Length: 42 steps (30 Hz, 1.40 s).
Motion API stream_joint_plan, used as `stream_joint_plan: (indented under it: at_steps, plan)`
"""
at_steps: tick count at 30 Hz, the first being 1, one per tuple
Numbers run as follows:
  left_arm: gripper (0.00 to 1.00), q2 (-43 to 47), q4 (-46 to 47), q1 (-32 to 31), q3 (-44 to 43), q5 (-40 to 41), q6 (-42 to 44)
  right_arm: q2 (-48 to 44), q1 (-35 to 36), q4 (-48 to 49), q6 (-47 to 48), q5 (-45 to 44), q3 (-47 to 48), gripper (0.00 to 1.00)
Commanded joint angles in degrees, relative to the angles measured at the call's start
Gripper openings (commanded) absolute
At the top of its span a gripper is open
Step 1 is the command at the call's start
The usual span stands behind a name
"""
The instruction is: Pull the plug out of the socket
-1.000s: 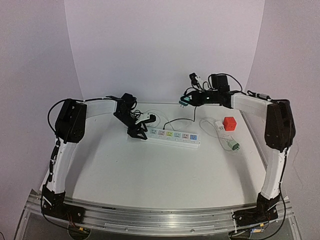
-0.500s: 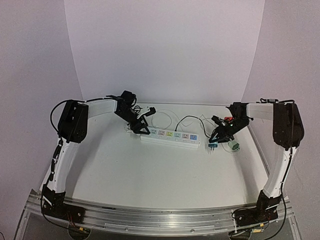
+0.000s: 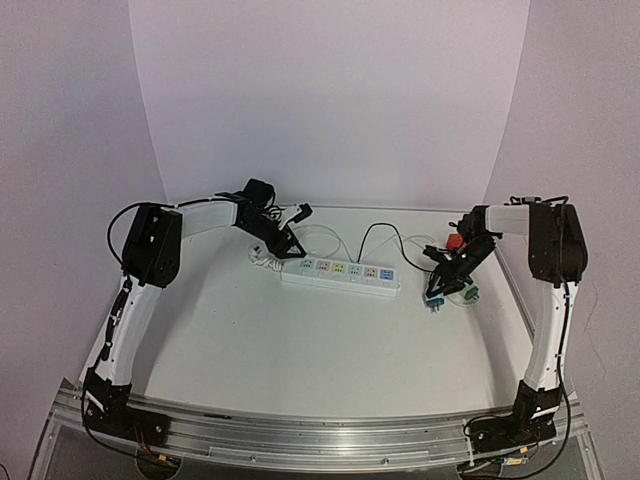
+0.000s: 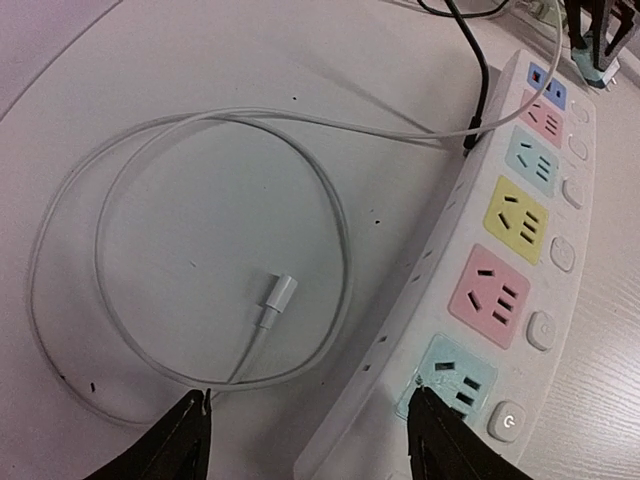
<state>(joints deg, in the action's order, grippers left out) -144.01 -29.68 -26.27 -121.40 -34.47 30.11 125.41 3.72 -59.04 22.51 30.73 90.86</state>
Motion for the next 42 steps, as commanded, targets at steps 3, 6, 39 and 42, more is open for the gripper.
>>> stream_joint_plan:
  at_steps: [3,6,39,42]
  plan:
    - [0.65,-1.71,3.78,0.51,-0.91,4.27,-7.17,0.86,-0.44,-4.05,4.09,-6.36,3.53,0.43]
    - [0.65,-1.69,5.14,0.43,1.23,4.25,-9.56,1.24,-0.45,-4.02,3.42,-8.43,4.93,0.5]
    - [0.92,4.67,-14.59,-2.91,-0.74,-1.81,14.19,2.56,4.85,-2.12,-10.37,-25.77,20.98,0.69]
    - [0.95,4.27,-17.51,-4.08,0.09,0.2,18.53,3.13,6.33,-1.6,-9.92,-27.1,22.34,0.71]
